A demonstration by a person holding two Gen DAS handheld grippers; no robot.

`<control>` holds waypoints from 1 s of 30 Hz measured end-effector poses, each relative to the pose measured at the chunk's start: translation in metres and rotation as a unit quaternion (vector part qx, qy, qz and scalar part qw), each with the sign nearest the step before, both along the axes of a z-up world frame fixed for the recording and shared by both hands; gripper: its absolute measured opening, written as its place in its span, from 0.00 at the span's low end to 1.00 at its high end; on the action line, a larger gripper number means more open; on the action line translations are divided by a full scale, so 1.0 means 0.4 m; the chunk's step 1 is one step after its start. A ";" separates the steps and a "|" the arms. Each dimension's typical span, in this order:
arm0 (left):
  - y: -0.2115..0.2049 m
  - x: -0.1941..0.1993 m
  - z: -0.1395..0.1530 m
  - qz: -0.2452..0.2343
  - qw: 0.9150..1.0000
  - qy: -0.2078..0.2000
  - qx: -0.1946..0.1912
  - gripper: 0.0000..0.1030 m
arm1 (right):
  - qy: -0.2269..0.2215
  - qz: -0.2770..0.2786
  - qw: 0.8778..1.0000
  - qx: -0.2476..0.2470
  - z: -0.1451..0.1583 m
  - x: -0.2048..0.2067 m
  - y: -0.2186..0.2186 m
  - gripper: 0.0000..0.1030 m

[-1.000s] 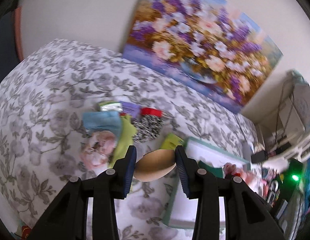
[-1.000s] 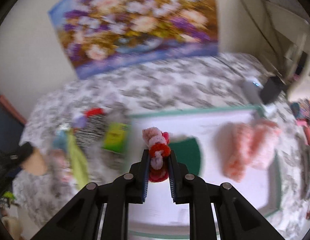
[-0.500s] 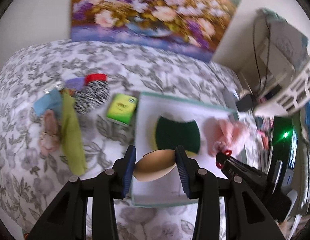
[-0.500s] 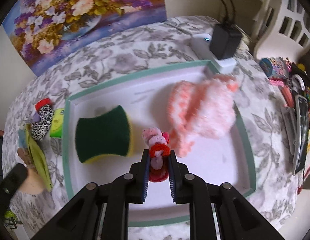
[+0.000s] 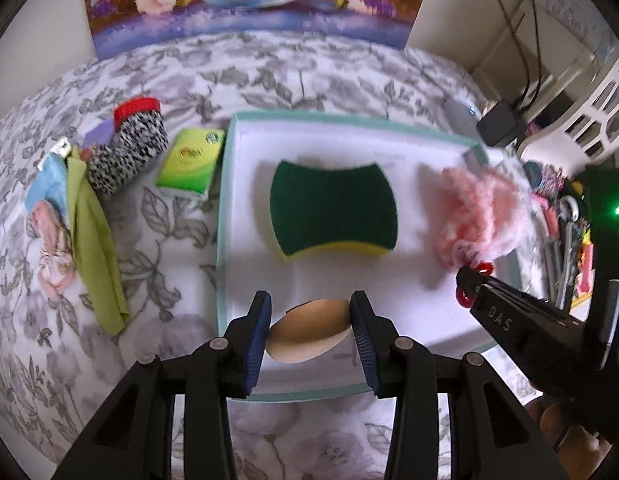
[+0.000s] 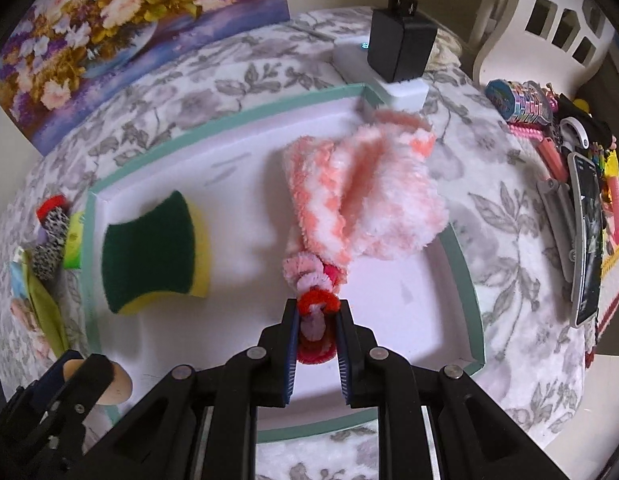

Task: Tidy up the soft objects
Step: 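Carry the beige sponge and red toy into the tray and release both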

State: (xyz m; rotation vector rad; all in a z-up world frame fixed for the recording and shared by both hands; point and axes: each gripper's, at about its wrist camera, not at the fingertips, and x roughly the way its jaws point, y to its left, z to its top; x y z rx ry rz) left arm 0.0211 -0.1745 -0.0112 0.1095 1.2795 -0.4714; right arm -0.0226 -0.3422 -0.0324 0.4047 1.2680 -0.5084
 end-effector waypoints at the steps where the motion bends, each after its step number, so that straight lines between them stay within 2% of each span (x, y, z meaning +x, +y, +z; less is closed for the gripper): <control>1: -0.006 -0.001 -0.013 -0.002 1.000 0.004 0.007 0.41 | 0.005 0.000 1.000 0.001 -0.008 0.000 -0.001 0.18; 6: -0.031 -0.001 -0.066 -0.011 0.999 0.021 0.037 0.41 | 0.023 -0.003 1.000 0.014 -0.045 -0.001 -0.008 0.18; 15: -0.043 0.003 -0.121 -0.011 0.998 0.041 0.048 0.42 | 0.026 -0.005 0.999 0.018 -0.057 0.000 -0.010 0.20; 18: -0.045 0.008 -0.134 -0.012 0.998 0.046 0.049 0.45 | 0.026 -0.005 0.999 0.017 -0.056 0.003 -0.010 0.20; 21: -0.050 0.009 -0.132 -0.010 0.998 0.048 0.047 0.55 | 0.024 -0.003 1.000 0.017 -0.056 0.004 -0.010 0.20; 24: -0.041 0.014 -0.114 -0.011 0.998 0.044 0.040 0.58 | 0.021 -0.003 1.000 0.016 -0.048 0.003 -0.010 0.30; 26: -0.039 0.023 -0.104 -0.013 0.998 0.044 0.036 0.60 | 0.016 -0.003 1.000 0.014 -0.039 0.002 -0.009 0.47; 27: -0.036 0.025 -0.099 -0.012 0.998 0.044 0.033 0.61 | 0.011 -0.004 1.000 0.012 -0.032 0.003 -0.009 0.49; 30: -0.022 0.036 -0.073 -0.002 0.999 0.040 0.019 0.73 | 0.002 -0.003 1.000 0.010 -0.016 0.005 -0.006 0.52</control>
